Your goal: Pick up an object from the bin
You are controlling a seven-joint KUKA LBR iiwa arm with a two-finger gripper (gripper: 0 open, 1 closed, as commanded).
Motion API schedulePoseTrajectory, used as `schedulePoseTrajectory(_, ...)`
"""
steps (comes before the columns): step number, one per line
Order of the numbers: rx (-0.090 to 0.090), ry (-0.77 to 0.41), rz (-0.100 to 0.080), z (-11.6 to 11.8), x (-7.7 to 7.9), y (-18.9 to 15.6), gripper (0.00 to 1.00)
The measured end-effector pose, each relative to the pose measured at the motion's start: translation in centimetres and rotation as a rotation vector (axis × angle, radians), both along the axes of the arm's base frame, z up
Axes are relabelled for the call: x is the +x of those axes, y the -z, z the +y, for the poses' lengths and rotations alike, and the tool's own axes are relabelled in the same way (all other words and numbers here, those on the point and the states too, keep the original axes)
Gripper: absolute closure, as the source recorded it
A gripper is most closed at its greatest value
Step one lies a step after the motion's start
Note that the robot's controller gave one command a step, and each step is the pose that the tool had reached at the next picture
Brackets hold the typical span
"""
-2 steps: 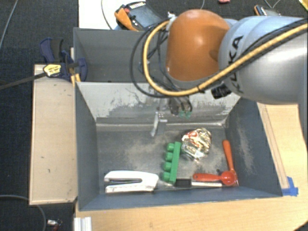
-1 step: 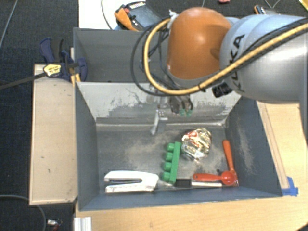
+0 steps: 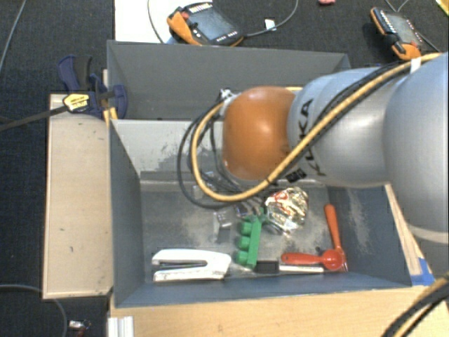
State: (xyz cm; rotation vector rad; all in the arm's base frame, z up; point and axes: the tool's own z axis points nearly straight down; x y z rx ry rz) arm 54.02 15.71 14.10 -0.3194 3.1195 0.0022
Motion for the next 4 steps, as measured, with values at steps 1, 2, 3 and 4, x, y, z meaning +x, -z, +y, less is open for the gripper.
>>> schedulePoseTrajectory(1,-0.001,-0.140,0.000,-13.6,-1.3,-1.0,0.00)
schedulePoseTrajectory(2,0.001,-0.221,0.007,-1.6,-4.7,1.8,0.00)
schedulePoseTrajectory(3,-0.013,-0.619,-0.005,-11.5,-0.6,7.0,0.00)
schedulePoseTrajectory(4,0.006,-0.586,-0.014,5.3,-5.0,6.8,1.00)
